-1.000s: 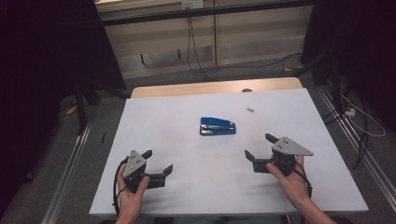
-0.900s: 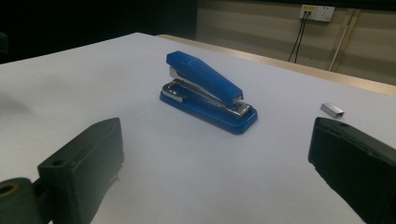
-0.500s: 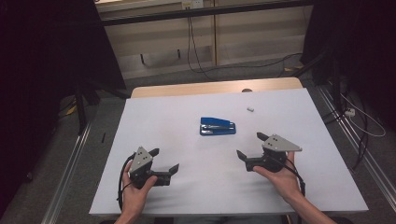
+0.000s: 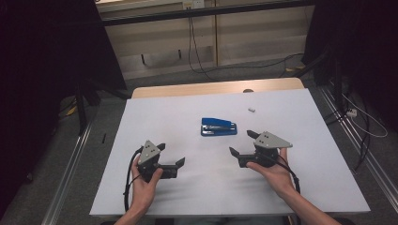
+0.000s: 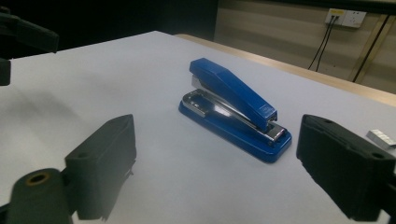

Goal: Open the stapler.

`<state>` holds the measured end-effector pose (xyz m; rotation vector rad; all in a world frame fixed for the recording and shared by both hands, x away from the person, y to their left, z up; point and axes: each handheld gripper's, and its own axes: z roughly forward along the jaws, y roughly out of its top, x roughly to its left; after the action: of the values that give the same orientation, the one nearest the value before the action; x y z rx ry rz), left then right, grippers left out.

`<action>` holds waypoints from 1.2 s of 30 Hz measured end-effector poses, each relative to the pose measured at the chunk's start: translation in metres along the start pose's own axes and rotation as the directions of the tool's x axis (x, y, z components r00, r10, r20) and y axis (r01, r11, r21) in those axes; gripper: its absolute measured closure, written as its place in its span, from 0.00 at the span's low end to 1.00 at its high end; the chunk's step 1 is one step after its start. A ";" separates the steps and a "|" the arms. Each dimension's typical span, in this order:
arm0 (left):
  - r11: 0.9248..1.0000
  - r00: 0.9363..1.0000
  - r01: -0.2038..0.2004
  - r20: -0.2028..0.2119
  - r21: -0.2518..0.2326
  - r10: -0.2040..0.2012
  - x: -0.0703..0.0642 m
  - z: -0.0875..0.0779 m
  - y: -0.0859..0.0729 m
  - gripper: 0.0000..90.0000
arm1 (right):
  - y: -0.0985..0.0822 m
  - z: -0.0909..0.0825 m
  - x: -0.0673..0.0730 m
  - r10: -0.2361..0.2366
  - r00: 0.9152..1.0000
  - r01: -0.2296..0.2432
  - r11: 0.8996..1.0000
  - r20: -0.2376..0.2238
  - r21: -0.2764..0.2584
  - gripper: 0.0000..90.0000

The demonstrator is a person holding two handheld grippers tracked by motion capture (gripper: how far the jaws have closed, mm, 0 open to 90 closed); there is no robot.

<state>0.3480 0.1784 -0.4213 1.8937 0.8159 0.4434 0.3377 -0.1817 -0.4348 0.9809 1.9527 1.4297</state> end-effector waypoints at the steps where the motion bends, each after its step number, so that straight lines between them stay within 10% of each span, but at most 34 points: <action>1: 1.000 1.000 -0.005 -0.005 -0.001 0.005 0.000 0.002 0.001 0.07 | 0.000 0.002 0.000 0.002 1.000 -0.002 1.000 -0.007 0.005 0.16; 36: 0.997 0.999 -0.033 0.026 -0.066 0.034 -0.001 0.060 0.030 0.07 | 0.014 0.053 -0.014 0.020 0.999 -0.018 0.998 -0.035 0.054 0.54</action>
<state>0.3945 0.1298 -0.4217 1.8510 0.7442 0.4590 0.3902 -0.1596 -0.4373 1.0069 2.0214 1.4211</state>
